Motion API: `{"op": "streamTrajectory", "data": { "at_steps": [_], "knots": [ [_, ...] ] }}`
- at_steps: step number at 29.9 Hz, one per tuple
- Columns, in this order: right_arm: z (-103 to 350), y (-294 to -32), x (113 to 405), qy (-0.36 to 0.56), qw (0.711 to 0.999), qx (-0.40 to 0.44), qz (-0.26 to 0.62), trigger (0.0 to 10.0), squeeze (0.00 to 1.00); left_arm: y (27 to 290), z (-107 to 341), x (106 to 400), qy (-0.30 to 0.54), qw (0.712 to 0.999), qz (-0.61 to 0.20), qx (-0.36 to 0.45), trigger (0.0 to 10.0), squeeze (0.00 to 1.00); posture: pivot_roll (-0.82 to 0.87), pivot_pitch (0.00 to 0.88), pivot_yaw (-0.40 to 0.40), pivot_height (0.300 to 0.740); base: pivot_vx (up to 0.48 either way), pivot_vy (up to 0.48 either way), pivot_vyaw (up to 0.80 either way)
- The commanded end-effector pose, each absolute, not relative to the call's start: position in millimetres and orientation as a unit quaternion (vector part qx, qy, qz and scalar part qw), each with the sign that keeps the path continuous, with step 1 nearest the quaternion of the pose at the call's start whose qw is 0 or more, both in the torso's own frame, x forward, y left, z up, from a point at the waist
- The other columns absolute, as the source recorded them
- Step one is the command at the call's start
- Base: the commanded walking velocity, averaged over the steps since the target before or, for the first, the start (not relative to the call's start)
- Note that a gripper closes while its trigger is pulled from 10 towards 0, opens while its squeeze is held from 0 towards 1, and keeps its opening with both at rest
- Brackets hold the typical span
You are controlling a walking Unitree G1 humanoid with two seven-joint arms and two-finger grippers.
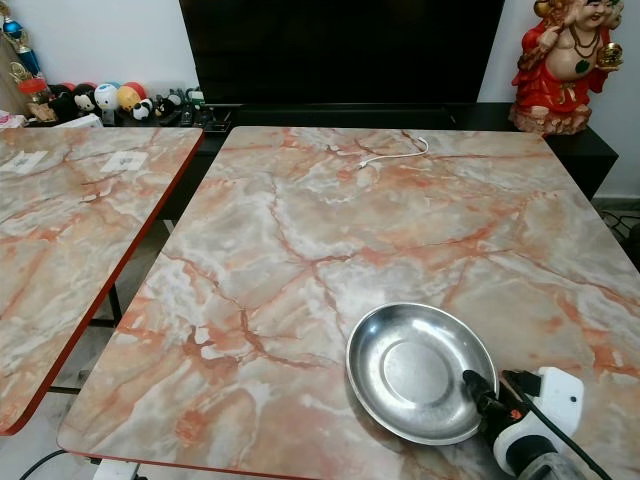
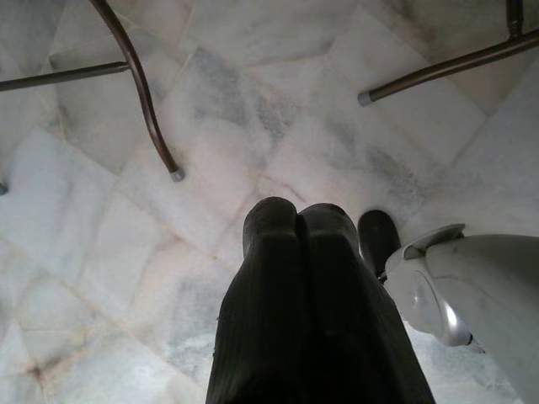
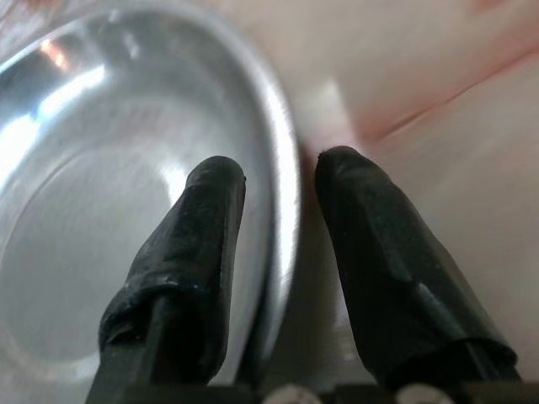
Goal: Setting the table
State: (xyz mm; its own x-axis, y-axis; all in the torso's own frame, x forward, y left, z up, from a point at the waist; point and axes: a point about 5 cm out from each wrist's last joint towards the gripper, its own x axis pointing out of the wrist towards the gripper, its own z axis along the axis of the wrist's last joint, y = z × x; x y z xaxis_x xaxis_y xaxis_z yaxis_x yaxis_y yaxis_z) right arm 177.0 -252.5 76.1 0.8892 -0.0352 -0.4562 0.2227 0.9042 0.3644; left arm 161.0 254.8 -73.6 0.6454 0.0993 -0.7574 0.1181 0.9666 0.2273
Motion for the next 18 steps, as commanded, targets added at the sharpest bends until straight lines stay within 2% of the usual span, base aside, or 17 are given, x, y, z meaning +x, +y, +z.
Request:
{"op": "streamTrajectory", "data": {
  "at_steps": [1,6,8,10,11,14,18],
  "knots": [
    [87.9,-255.2,177.1,0.202,0.958,0.193,-0.071,10.0,0.0,258.9,-73.8,158.0,0.429,0.893,-0.009,0.138,10.0,0.0,-0.04,0.012,0.022,0.74,0.0,0.0,0.0],
    [95.9,-253.7,178.4,0.175,0.96,0.211,-0.065,10.0,0.0,258.0,-74.1,158.1,0.429,0.892,-0.011,0.138,10.0,0.0,-0.04,0.012,0.022,0.74,0.0,0.0,0.0],
    [102.9,-248.9,181.0,0.145,0.966,0.21,-0.036,10.0,0.0,255.9,-74.4,159.1,0.429,0.893,-0.014,0.139,10.0,0.0,-0.05,0.01,0.024,0.74,0.0,0.0,0.0],
    [110.0,-250.6,184.3,0.108,0.972,0.203,-0.043,10.0,0.0,254.5,-74.6,159.8,0.428,0.893,-0.016,0.139,10.0,0.0,-0.04,0.011,0.023,0.74,0.0,0.0,0.0],
    [116.1,-256.2,189.0,0.073,0.978,0.182,-0.071,10.0,0.0,253.6,-74.8,160.1,0.428,0.893,-0.017,0.14,10.0,0.0,-0.05,0.013,0.026,0.74,0.0,0.0,0.0],
    [119.0,-261.7,194.9,0.044,0.982,0.151,-0.106,10.0,0.0,252.1,-75.4,159.8,0.429,0.892,-0.017,0.139,10.0,0.0,-0.05,0.013,0.028,0.74,0.0,0.0,0.0],
    [120.8,-257.5,206.2,0.015,0.989,0.094,-0.113,10.0,0.0,249.8,-76.4,159.4,0.43,0.892,-0.017,0.136,10.0,0.0,-0.04,0.006,0.028,0.74,0.0,0.0,0.0]
  ]
}}
